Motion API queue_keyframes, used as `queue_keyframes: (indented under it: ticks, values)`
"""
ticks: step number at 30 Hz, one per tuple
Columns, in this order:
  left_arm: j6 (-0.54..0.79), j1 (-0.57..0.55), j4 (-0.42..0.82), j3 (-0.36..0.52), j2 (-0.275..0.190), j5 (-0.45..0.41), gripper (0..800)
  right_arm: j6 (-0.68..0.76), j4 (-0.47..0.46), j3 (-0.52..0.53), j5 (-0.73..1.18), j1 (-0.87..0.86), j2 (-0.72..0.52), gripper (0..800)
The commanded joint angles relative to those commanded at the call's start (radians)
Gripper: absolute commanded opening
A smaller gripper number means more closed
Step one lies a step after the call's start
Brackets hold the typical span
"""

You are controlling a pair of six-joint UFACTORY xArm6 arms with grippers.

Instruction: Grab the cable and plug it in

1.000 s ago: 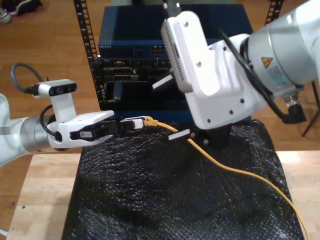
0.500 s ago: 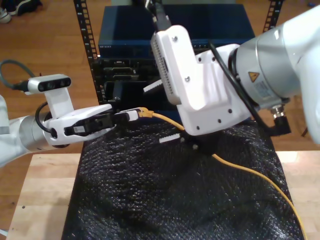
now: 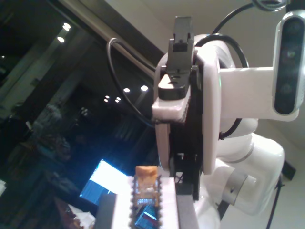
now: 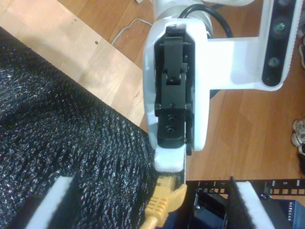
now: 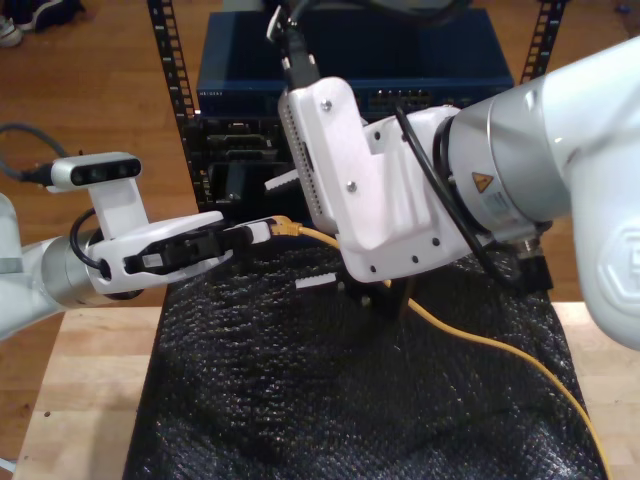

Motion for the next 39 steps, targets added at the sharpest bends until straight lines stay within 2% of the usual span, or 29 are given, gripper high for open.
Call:
queue_keyframes:
  ticks: [3, 5, 11, 24, 39]
  values:
    - [-0.006, -0.002, 0.000, -0.003, 0.008, 0.015, 7, 0.000, 0.002, 0.003, -0.011, 0.000, -0.002, 645]
    - [-0.021, -0.002, 0.000, -0.003, 0.009, 0.020, 7, 0.000, 0.002, 0.003, -0.014, 0.000, -0.005, 598]
    - [-0.043, -0.002, 0.000, -0.002, 0.012, 0.046, 7, 0.000, 0.002, 0.005, -0.014, 0.000, -0.008, 570]
    - [-0.100, -0.003, 0.000, 0.000, 0.029, 0.055, 8, 0.003, 0.003, 0.011, -0.023, 0.000, -0.008, 403]
    - [-0.115, -0.006, 0.002, 0.003, 0.031, 0.060, 8, 0.005, 0.003, 0.011, -0.023, 0.003, -0.008, 348]
